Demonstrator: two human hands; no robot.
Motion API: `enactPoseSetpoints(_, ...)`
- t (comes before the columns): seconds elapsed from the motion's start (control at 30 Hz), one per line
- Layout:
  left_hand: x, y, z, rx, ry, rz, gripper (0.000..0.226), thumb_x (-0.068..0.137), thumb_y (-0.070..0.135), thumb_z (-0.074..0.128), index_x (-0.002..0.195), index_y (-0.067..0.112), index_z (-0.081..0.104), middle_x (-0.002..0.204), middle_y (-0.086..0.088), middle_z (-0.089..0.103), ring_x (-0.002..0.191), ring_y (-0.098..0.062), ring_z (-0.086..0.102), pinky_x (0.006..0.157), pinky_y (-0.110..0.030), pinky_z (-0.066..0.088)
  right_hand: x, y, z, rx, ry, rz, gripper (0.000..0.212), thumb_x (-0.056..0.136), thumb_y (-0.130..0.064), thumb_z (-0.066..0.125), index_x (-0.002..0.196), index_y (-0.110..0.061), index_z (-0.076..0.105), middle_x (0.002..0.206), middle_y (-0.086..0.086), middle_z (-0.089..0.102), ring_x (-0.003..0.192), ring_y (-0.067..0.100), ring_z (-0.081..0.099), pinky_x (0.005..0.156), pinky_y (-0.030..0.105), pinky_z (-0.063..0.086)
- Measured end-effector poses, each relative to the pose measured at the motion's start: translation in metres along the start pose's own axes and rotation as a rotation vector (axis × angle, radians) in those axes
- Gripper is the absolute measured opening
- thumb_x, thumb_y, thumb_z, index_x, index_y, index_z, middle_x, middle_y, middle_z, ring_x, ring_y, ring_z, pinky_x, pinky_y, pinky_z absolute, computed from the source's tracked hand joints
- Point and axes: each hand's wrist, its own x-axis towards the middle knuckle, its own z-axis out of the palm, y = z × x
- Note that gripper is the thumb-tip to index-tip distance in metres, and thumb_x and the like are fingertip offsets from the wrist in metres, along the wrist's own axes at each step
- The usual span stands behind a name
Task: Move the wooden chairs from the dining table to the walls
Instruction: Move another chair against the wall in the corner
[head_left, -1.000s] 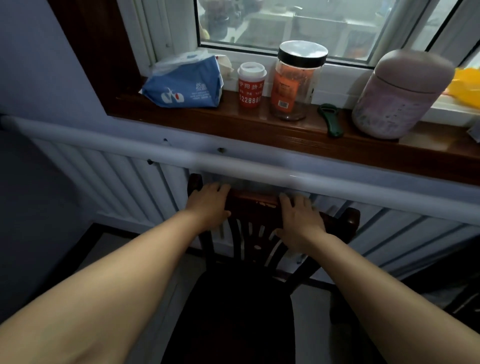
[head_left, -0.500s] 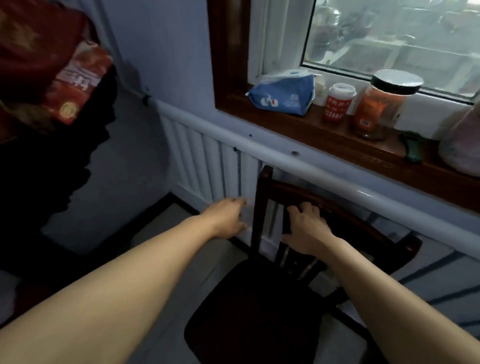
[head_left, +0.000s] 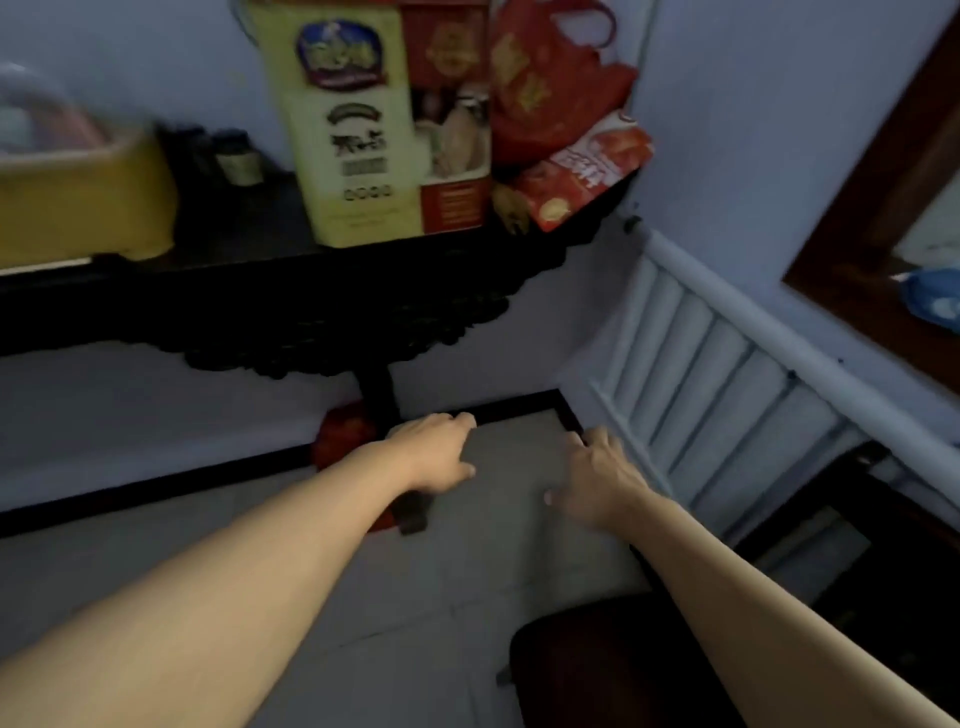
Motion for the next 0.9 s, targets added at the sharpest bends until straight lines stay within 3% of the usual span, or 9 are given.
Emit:
enactPoseSetpoints(0.1,-0.033,-0.062,-0.002,-0.047,0.033,-0.116,0.066,0.088,0.039,0.057,0.145,0.021,0.027,0.142,-0.007,0.043,0.127,-0.028,0.045,0.100,-0.041,0.044,0.009,-0.065,0.006,-0.042,-0.018,-0.114,0.071,0.085,-0.040,0.062,0.139,-0.009,0.028,0.138,0.017,0.028,0.129,0.035,0.029,0.104,0.044,0.036)
enactPoseSetpoints(0.4,-0.146,-0.224,0.014,-0.211,0.076,-0.422,0.060,0.086,0.038,0.060,0.137,0.017,0.037,0.135,-0.010,0.049,0.120,-0.028,0.050,0.097,-0.040,0.046,0.004,-0.258,0.042,-0.158,-0.090,-0.412,0.071,0.082,-0.038,0.066,0.139,-0.014,0.030,0.137,0.014,0.031,0.128,0.032,0.032,0.104,0.044,0.038)
enactPoseSetpoints(0.77,-0.312,-0.385,0.037,-0.383,0.163,-0.807,0.070,0.091,0.034,0.056,0.149,0.015,0.022,0.152,-0.011,0.033,0.137,-0.029,0.037,0.111,-0.040,0.035,-0.020,-0.466,0.092,-0.322,-0.171,-0.798,0.073,0.082,-0.035,0.066,0.140,-0.015,0.026,0.139,0.013,0.029,0.127,0.031,0.032,0.103,0.042,0.039)
enactPoseSetpoints(0.9,-0.353,-0.426,0.042,-0.438,0.179,-0.942,0.072,0.091,0.037,0.054,0.150,0.017,0.017,0.153,-0.010,0.031,0.136,-0.028,0.037,0.108,-0.038,0.034,-0.019,-0.537,0.104,-0.350,-0.202,-0.955,0.073,0.081,-0.037,0.066,0.139,-0.014,0.028,0.139,0.012,0.030,0.125,0.029,0.033,0.100,0.039,0.041)
